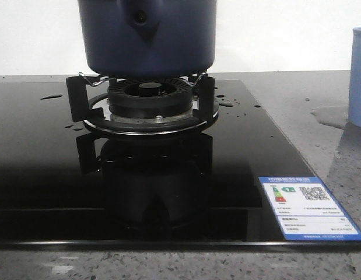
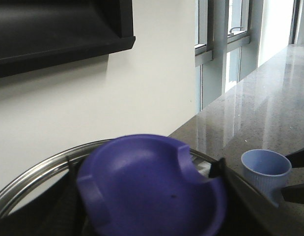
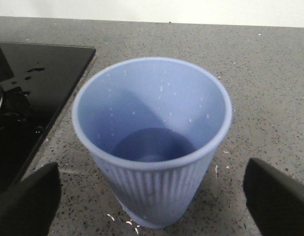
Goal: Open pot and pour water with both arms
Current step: 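Move the right gripper to the light-blue cup and grasp it, then lift the light-blue cup with the right gripper toward the open pot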
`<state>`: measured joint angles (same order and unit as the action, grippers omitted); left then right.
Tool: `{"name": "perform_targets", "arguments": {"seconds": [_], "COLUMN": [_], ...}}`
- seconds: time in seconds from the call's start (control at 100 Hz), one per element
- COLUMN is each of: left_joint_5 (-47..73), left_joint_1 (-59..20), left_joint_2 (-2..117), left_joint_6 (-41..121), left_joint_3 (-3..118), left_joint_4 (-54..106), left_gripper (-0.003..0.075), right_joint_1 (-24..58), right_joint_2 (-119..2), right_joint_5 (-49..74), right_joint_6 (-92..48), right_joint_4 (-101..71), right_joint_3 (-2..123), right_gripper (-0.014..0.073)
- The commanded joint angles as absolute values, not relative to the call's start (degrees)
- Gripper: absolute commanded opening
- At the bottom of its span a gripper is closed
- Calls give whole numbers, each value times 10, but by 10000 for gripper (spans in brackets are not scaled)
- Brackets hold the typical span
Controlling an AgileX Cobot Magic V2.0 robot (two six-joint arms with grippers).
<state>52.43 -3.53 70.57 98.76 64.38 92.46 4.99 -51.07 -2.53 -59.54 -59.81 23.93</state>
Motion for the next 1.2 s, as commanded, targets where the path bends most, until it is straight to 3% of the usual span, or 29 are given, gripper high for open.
{"name": "perform_targets", "arguments": {"seconds": [0.0, 0.7, 0.78, 0.96, 1.19], "left_joint_5": [536, 541, 541, 541, 536], "left_joint_1": [-36, -36, -36, -36, -36], "left_joint_2": [687, 687, 687, 687, 687], "left_joint_6": [982, 982, 982, 982, 982], "left_joint_3": [660, 660, 660, 660, 660], "left_joint_4": [984, 984, 984, 986, 987], "left_gripper": [279, 279, 279, 279, 279], "right_joint_1": [69, 104, 104, 104, 104], "right_joint_2": [-523, -646, -652, -652, -642], "right_joint_5": [-86, -160, -159, -166, -168], "right_joint_6": [-604, -535, -535, -534, -534], "right_joint_4": [-599, -591, -588, -575, -575], "right_joint_3": [257, 297, 297, 297, 297], "right_gripper": [655, 644, 589, 352, 309]}}
